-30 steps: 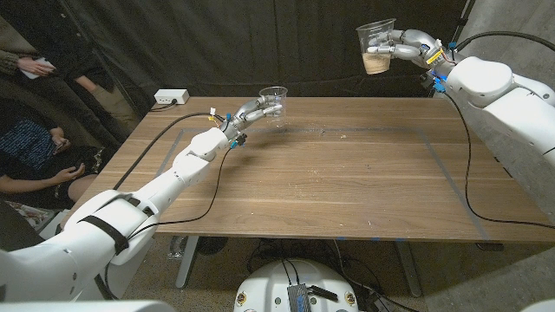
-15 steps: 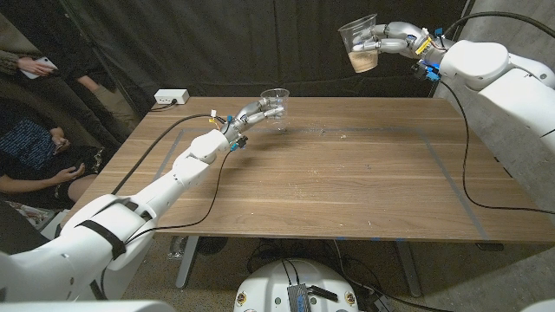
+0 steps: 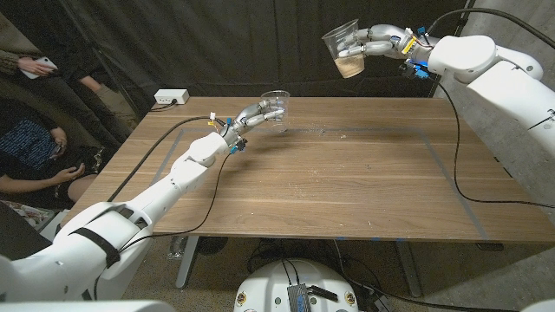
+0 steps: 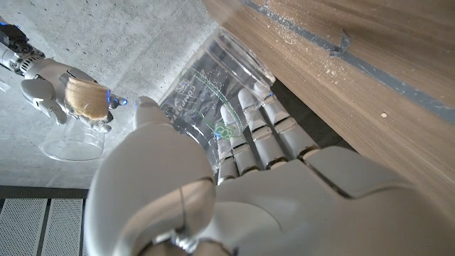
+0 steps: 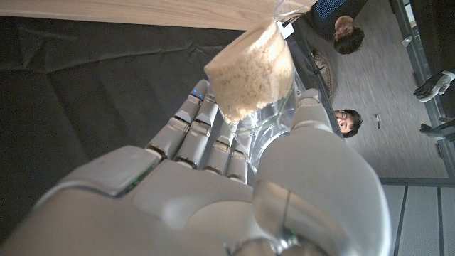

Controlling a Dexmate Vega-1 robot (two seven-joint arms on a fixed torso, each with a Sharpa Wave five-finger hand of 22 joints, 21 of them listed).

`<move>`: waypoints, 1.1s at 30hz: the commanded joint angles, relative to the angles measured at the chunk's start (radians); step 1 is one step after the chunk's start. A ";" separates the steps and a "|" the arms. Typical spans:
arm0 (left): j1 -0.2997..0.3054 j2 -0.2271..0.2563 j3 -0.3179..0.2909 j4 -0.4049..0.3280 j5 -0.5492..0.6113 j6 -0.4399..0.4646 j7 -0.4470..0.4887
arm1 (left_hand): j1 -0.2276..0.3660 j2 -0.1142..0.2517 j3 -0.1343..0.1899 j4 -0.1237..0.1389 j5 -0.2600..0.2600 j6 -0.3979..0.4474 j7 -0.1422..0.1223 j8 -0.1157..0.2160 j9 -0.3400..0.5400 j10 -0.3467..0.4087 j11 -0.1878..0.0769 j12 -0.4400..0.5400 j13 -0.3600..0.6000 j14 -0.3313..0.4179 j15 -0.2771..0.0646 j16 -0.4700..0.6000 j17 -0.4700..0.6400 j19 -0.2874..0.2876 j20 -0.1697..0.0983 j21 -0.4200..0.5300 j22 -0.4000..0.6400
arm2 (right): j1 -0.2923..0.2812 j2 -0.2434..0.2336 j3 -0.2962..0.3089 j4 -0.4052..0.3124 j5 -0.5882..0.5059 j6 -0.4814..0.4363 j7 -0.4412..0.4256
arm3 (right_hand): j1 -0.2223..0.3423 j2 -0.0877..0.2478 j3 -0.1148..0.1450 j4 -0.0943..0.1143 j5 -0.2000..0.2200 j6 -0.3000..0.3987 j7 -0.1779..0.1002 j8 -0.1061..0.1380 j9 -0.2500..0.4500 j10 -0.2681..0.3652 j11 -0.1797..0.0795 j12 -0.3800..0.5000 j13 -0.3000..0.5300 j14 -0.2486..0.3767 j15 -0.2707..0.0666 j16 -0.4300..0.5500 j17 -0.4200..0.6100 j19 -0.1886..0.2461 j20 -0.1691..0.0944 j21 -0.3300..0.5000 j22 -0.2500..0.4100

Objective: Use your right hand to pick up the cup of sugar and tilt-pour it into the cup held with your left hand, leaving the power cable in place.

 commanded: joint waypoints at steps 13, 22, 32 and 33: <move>0.030 0.013 -0.002 -0.043 -0.010 0.003 -0.025 | 0.002 0.004 -0.010 0.004 -0.004 0.011 -0.001 0.004 0.007 0.005 0.000 0.009 0.000 0.010 -0.116 -0.005 0.004 -0.003 -0.017 -0.001 0.003 | 0.089 0.054 -0.097 0.025 -0.050 -0.042 0.118 | -0.005 0.013 0.028 0.018 -0.001 0.007 -0.001 0.001 0.006 0.011 -0.002 -0.003 0.004 0.011 -0.167 -0.007 0.003 0.007 -0.088 0.007 0.005; 0.034 0.009 -0.003 -0.038 -0.017 -0.005 -0.035 | 0.002 0.004 -0.011 0.004 -0.004 0.011 -0.001 0.003 0.007 0.006 -0.002 0.011 -0.001 0.010 -0.116 -0.006 0.005 -0.003 -0.017 0.000 0.003 | 0.137 0.085 -0.148 0.054 -0.081 -0.055 0.174 | -0.007 0.014 0.030 0.018 -0.001 0.009 -0.003 0.000 0.007 0.011 -0.004 -0.004 0.007 0.011 -0.167 -0.009 0.004 0.007 -0.089 0.007 0.006; 0.021 -0.006 0.002 -0.001 -0.026 -0.020 -0.062 | 0.003 0.005 -0.012 0.004 -0.005 0.013 0.002 0.004 0.008 0.004 -0.001 0.012 -0.002 0.011 -0.117 -0.007 0.007 -0.005 -0.018 0.000 0.003 | 0.186 0.122 -0.195 0.084 -0.119 -0.068 0.223 | -0.010 0.015 0.031 0.019 -0.001 0.011 -0.004 -0.001 0.008 0.014 -0.002 -0.005 0.008 0.012 -0.167 -0.010 0.004 0.006 -0.088 0.007 0.006; 0.019 -0.007 0.003 0.002 -0.026 -0.022 -0.064 | 0.003 0.005 -0.012 0.004 -0.005 0.012 0.002 0.004 0.008 0.003 -0.001 0.011 -0.002 0.011 -0.116 -0.007 0.007 -0.004 -0.019 0.000 0.003 | 0.192 0.125 -0.201 0.088 -0.122 -0.070 0.230 | -0.010 0.015 0.031 0.019 -0.001 0.010 -0.003 -0.002 0.008 0.013 -0.003 -0.005 0.008 0.013 -0.167 -0.011 0.004 0.006 -0.088 0.007 0.006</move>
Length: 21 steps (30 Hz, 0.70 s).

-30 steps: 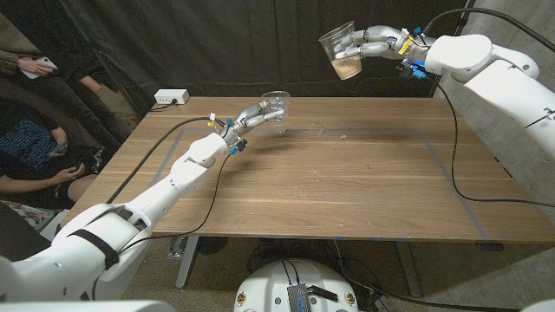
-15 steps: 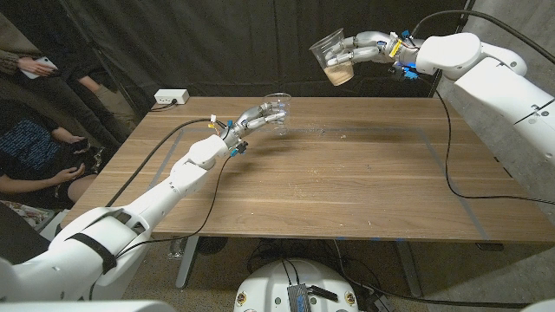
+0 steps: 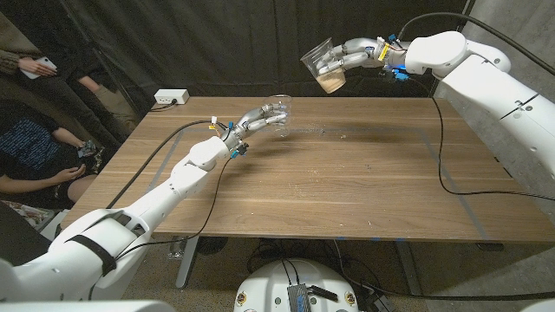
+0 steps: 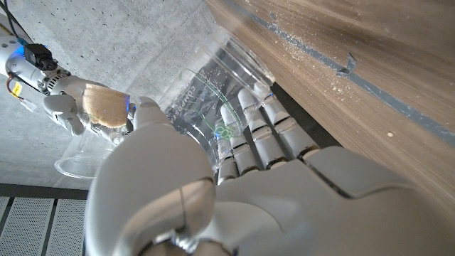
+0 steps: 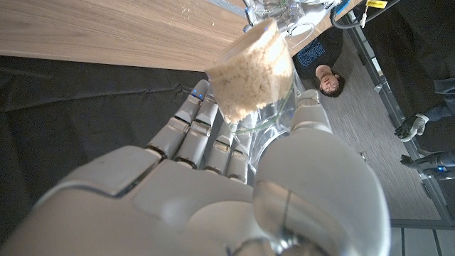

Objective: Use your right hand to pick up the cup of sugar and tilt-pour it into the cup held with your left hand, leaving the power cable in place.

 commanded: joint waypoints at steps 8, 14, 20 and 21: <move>-0.025 -0.026 0.010 0.059 -0.013 -0.029 -0.047 | 0.002 0.005 -0.009 0.000 -0.005 0.008 -0.001 0.004 0.004 0.006 -0.002 0.005 0.002 0.010 -0.116 -0.002 0.003 -0.004 -0.020 0.001 0.004 | 0.092 0.062 -0.090 0.055 -0.072 -0.025 0.100 | -0.005 0.010 0.028 0.024 0.002 0.010 0.001 0.006 0.003 0.011 0.001 0.003 0.005 0.012 -0.169 -0.003 0.005 0.006 -0.088 0.007 0.001; -0.036 -0.036 0.013 0.083 -0.014 -0.040 -0.057 | 0.002 0.005 -0.009 -0.001 -0.005 0.010 -0.005 0.004 0.004 0.004 0.000 0.006 0.001 0.012 -0.116 -0.002 0.004 -0.005 -0.021 0.001 0.004 | 0.121 0.075 -0.116 0.073 -0.098 -0.023 0.135 | -0.006 0.009 0.029 0.023 0.002 0.012 0.001 0.006 0.003 0.013 0.001 0.002 0.006 0.014 -0.169 -0.004 0.006 0.005 -0.087 0.007 0.001; -0.050 -0.042 0.020 0.104 0.001 -0.056 -0.057 | 0.001 0.005 -0.011 0.000 -0.006 0.011 -0.004 0.004 0.004 0.008 0.001 0.007 -0.001 0.013 -0.116 -0.001 0.005 -0.005 -0.021 0.001 0.004 | 0.154 0.090 -0.143 0.097 -0.128 -0.016 0.176 | -0.007 0.009 0.030 0.023 0.002 0.015 -0.002 0.006 0.004 0.015 0.001 0.001 0.005 0.016 -0.169 -0.004 0.007 0.005 -0.087 0.007 0.001; -0.052 -0.043 0.022 0.108 0.005 -0.059 -0.055 | 0.001 0.005 -0.011 0.001 -0.006 0.010 -0.004 0.004 0.004 0.007 -0.001 0.007 -0.001 0.014 -0.117 -0.001 0.005 -0.005 -0.021 0.002 0.004 | 0.160 0.093 -0.148 0.102 -0.133 -0.013 0.183 | -0.007 0.010 0.030 0.023 0.002 0.015 -0.002 0.005 0.004 0.014 0.001 0.000 0.005 0.016 -0.169 -0.004 0.007 0.005 -0.086 0.007 0.001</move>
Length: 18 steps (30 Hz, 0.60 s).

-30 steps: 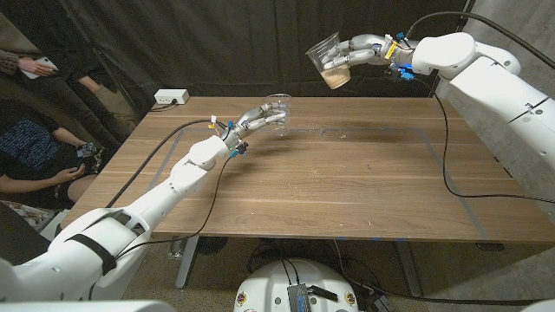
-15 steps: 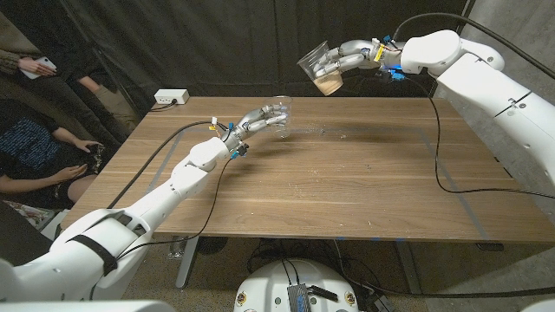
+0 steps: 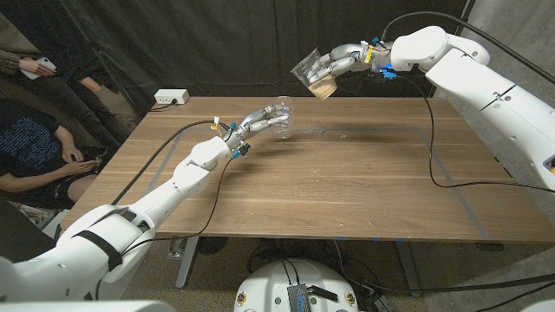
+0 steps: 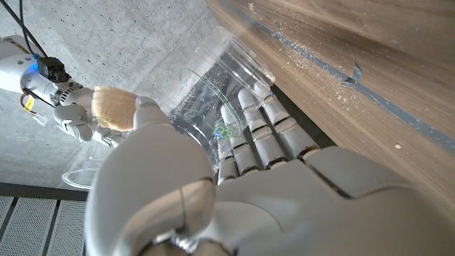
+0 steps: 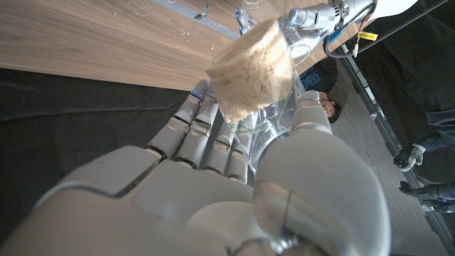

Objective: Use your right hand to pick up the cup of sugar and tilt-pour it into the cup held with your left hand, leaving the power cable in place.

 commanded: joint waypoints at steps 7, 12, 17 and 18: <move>-0.041 -0.035 0.015 0.079 0.013 -0.038 -0.019 | 0.000 0.006 -0.012 0.001 -0.006 0.012 -0.006 0.005 0.004 0.013 0.000 0.010 0.001 0.008 -0.116 -0.001 0.006 -0.006 -0.021 0.002 0.004 | 0.095 0.049 -0.083 0.076 -0.085 0.027 0.123 | 0.004 0.009 0.032 0.023 0.002 0.014 -0.002 0.002 0.006 0.017 0.000 0.004 -0.001 0.013 -0.164 -0.003 0.003 0.005 -0.086 0.007 0.002; -0.051 -0.046 0.020 0.098 0.013 -0.042 -0.028 | 0.000 0.006 -0.013 0.001 -0.006 0.011 -0.007 0.004 0.004 0.014 -0.003 0.011 0.001 0.008 -0.116 -0.002 0.007 -0.006 -0.021 0.002 0.004 | 0.121 0.061 -0.102 0.103 -0.110 0.039 0.158 | 0.004 0.009 0.033 0.022 0.002 0.016 -0.001 0.002 0.006 0.018 0.001 0.005 0.002 0.015 -0.164 -0.003 0.004 0.005 -0.086 0.007 0.002; -0.059 -0.058 0.024 0.115 0.010 -0.045 -0.034 | 0.001 0.006 -0.013 0.001 -0.006 0.012 -0.005 0.004 0.004 0.012 -0.003 0.011 0.001 0.009 -0.116 -0.002 0.007 -0.006 -0.022 0.002 0.004 | 0.144 0.073 -0.115 0.130 -0.128 0.049 0.189 | 0.004 0.009 0.034 0.021 0.002 0.016 -0.001 0.001 0.007 0.017 0.002 0.004 0.003 0.016 -0.164 -0.003 0.005 0.005 -0.086 0.007 0.002; -0.061 -0.059 0.025 0.119 0.012 -0.046 -0.035 | 0.001 0.007 -0.013 0.001 -0.006 0.012 -0.004 0.005 0.004 0.012 -0.002 0.011 0.001 0.009 -0.116 -0.002 0.007 -0.006 -0.022 0.002 0.004 | 0.149 0.075 -0.118 0.136 -0.132 0.051 0.195 | 0.004 0.009 0.034 0.021 0.002 0.017 0.000 0.001 0.007 0.017 -0.003 0.003 0.003 0.016 -0.164 -0.004 0.005 0.005 -0.086 0.007 0.002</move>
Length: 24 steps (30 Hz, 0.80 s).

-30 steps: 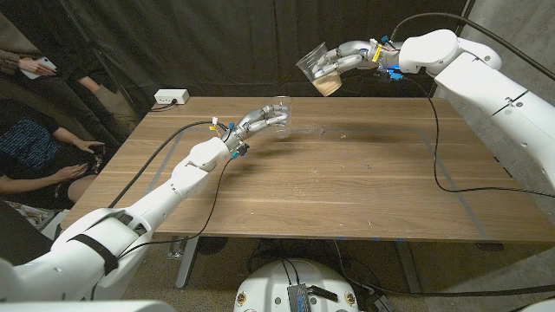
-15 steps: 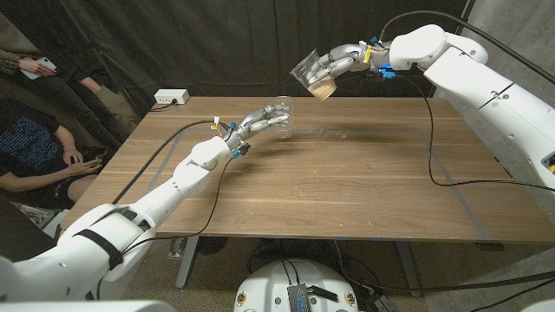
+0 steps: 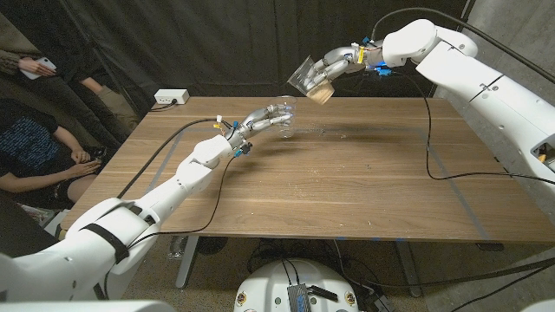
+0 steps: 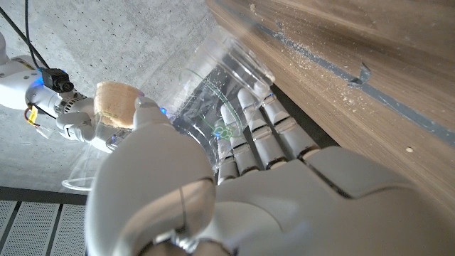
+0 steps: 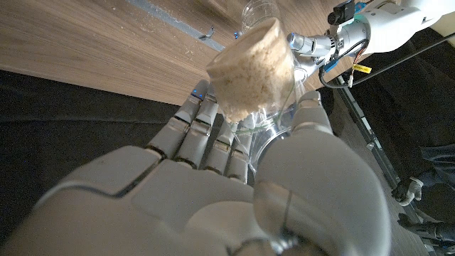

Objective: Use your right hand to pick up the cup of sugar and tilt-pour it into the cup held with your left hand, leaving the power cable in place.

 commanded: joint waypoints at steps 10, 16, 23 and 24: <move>-0.041 -0.047 0.017 0.088 -0.006 -0.028 -0.040 | 0.002 0.008 -0.009 -0.003 0.001 0.014 0.001 0.007 0.005 0.009 0.001 0.009 0.001 0.009 -0.117 -0.003 0.004 -0.007 -0.023 0.003 0.004 | 0.098 0.053 -0.070 0.099 -0.083 0.037 0.134 | 0.005 0.009 0.032 0.024 0.002 0.010 -0.006 0.001 0.003 0.009 -0.003 0.005 0.003 0.009 -0.161 -0.005 0.007 0.005 -0.086 0.007 0.002; -0.041 -0.051 0.019 0.090 -0.010 -0.036 -0.052 | 0.003 0.008 -0.010 -0.003 0.001 0.018 -0.002 0.009 0.005 0.011 0.002 0.011 0.001 0.009 -0.117 -0.003 0.004 -0.006 -0.023 0.003 0.004 | 0.117 0.060 -0.085 0.111 -0.111 0.046 0.159 | 0.004 0.009 0.033 0.024 0.003 0.013 -0.006 0.001 0.003 0.010 -0.004 0.005 0.003 0.011 -0.161 -0.005 0.008 0.005 -0.086 0.007 0.002; -0.021 -0.035 0.017 0.045 -0.009 -0.024 -0.046 | 0.003 0.008 -0.011 -0.004 0.001 0.019 0.000 0.009 0.005 0.009 -0.001 0.011 0.000 0.011 -0.117 -0.003 0.005 -0.006 -0.024 0.004 0.004 | 0.129 0.061 -0.093 0.112 -0.136 0.056 0.180 | 0.004 0.009 0.034 0.023 0.003 0.017 -0.005 0.001 0.004 0.014 -0.006 0.005 0.004 0.012 -0.161 -0.005 0.009 0.005 -0.086 0.007 0.002; -0.018 -0.031 0.018 0.036 -0.008 -0.020 -0.044 | 0.003 0.008 -0.011 -0.004 0.001 0.018 -0.002 0.009 0.005 0.009 -0.001 0.011 0.000 0.011 -0.116 -0.003 0.005 -0.006 -0.024 0.004 0.004 | 0.130 0.062 -0.094 0.112 -0.138 0.057 0.184 | 0.004 0.008 0.034 0.023 0.003 0.017 -0.005 0.001 0.004 0.015 -0.005 0.005 0.005 0.013 -0.161 -0.005 0.009 0.005 -0.085 0.007 0.002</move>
